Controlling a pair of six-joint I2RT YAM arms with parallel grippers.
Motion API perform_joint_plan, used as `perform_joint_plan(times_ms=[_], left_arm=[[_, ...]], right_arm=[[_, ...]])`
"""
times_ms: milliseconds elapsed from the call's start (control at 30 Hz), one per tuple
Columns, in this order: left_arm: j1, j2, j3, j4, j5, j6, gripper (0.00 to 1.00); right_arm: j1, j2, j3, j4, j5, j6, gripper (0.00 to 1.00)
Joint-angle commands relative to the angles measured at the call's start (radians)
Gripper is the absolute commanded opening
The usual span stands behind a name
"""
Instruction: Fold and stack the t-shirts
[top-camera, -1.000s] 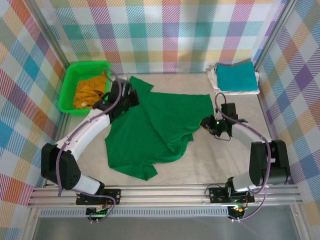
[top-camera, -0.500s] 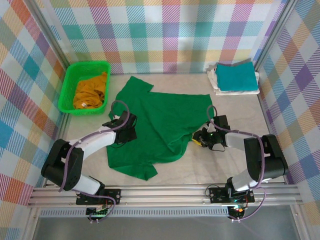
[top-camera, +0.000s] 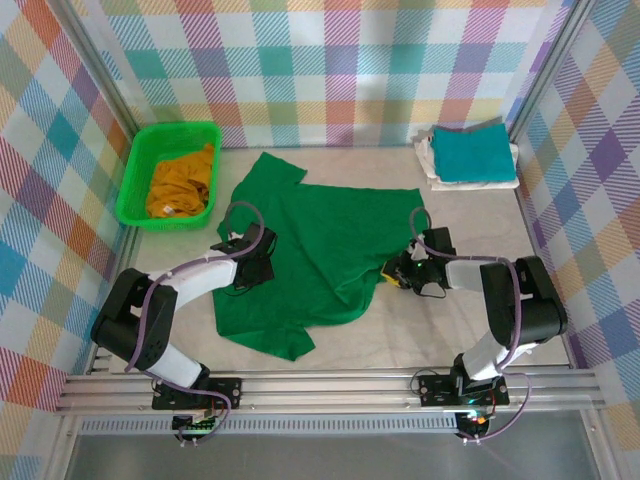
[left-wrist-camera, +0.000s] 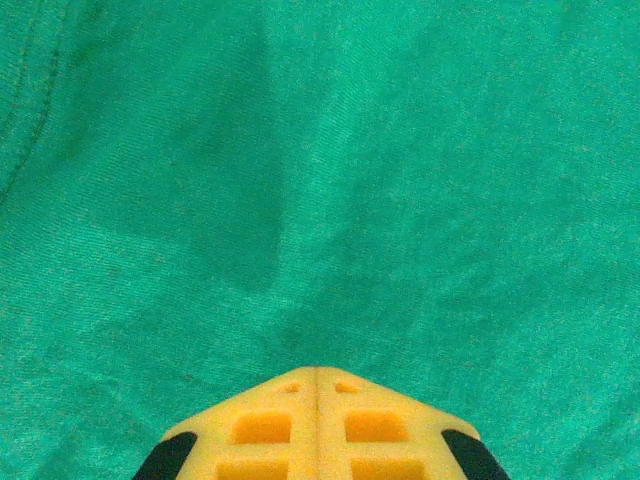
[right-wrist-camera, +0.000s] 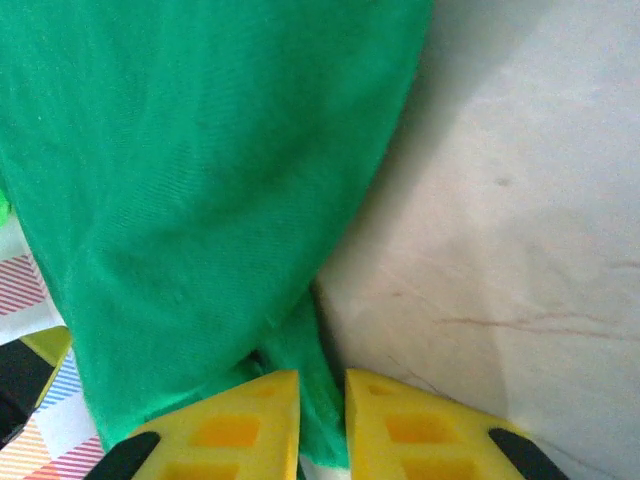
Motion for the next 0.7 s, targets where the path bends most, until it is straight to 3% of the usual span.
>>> perform_joint_plan(times_ms=[0,233,667], left_arm=[[-0.004,0.019,0.017,0.001,-0.030,-0.011,0.00],[-0.004,0.002,0.023,-0.008,-0.055,-0.013,0.00],[0.025,-0.044,0.005,-0.064,-0.118,-0.018,0.00]], right_arm=[[0.035,0.038,0.022,0.014,0.032,0.002,0.16],[0.039,-0.057,0.028,-0.098,0.091,0.004,0.00],[0.016,-0.455,0.077,-0.748,0.292,0.015,0.00]])
